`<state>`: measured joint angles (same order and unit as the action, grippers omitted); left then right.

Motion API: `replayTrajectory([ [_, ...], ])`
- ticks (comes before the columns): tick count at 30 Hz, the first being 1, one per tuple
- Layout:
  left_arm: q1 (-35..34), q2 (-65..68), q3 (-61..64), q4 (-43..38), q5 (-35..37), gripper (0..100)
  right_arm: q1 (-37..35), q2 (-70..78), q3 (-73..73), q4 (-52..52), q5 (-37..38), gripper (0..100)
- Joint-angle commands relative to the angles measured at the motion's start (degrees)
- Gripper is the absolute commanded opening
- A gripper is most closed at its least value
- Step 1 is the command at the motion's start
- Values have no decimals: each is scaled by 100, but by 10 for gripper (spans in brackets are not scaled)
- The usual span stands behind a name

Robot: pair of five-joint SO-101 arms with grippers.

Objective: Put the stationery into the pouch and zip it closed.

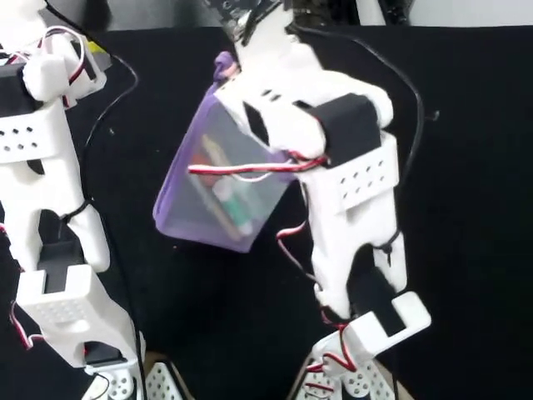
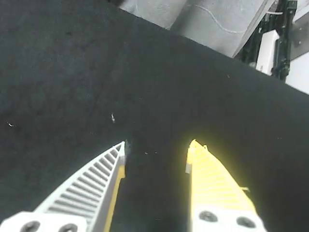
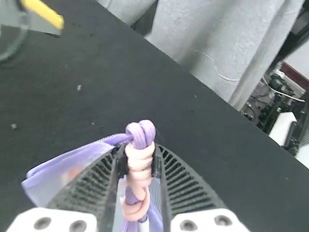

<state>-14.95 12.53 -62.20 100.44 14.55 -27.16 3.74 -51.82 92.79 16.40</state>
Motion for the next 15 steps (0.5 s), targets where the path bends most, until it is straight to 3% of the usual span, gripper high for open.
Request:
replayTrajectory([
  [1,-233,-123,-66,35,-114,209,-352,-75,-409,211,53,12],
  [15,-690,-123,4,44,-554,209,-571,-75,-787,835,35,11],
])
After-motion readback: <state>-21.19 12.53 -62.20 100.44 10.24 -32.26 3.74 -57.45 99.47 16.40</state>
